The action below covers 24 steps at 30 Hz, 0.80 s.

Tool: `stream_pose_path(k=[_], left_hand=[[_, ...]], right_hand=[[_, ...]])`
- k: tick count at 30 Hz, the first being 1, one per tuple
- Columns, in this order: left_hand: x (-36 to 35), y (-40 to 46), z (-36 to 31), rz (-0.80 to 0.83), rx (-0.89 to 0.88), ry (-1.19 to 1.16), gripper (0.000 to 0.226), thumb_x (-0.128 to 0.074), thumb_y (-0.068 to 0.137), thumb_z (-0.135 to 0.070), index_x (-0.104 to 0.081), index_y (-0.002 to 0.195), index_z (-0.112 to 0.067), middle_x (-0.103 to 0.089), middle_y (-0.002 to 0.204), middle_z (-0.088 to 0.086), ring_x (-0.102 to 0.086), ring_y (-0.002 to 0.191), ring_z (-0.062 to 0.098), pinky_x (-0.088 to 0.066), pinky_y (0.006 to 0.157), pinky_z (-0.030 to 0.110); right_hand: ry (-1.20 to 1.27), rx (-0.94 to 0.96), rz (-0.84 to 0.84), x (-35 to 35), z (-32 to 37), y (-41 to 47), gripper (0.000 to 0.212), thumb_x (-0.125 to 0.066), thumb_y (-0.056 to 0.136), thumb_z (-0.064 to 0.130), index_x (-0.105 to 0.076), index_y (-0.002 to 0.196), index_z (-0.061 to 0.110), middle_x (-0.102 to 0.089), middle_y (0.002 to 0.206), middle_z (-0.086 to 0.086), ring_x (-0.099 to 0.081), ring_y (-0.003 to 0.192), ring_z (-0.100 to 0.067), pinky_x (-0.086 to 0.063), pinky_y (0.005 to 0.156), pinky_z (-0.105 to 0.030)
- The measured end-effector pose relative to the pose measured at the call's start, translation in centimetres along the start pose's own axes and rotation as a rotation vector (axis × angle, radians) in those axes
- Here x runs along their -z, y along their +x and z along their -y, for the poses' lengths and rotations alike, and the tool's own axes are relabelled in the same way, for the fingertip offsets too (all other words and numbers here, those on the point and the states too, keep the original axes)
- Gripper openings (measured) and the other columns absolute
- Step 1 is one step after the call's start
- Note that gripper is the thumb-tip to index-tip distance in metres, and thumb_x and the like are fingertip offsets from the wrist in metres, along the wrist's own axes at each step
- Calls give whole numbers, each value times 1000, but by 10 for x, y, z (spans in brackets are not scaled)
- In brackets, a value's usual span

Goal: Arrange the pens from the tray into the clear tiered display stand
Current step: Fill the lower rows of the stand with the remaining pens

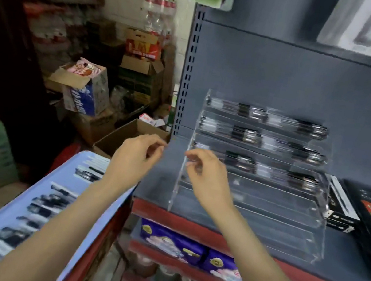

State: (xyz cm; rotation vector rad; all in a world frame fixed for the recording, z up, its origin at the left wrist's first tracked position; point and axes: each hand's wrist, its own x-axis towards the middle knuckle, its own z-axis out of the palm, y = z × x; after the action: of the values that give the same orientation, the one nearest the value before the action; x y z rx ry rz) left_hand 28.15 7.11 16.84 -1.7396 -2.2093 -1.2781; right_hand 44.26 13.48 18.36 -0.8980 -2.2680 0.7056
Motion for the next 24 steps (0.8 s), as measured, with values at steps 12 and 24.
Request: stream_pose_path(k=[12, 24], left_hand=[[79, -41, 257, 357, 338, 140, 18, -54, 90, -16, -66, 102, -10, -66, 102, 12, -62, 94, 30, -49, 81, 37], [15, -44, 352, 945, 26, 351, 57, -30, 102, -22, -1, 150, -19, 4, 159, -3, 1, 146, 15, -13, 117, 34]], right_hand=[[-53, -195, 386, -256, 73, 55, 31, -45, 95, 6, -53, 124, 4, -54, 126, -15, -52, 113, -29, -39, 97, -38], [-343, -412, 586, -337, -8, 53, 47, -37, 101, 18, -26, 147, 11, -19, 156, -4, -22, 142, -24, -30, 111, -39]])
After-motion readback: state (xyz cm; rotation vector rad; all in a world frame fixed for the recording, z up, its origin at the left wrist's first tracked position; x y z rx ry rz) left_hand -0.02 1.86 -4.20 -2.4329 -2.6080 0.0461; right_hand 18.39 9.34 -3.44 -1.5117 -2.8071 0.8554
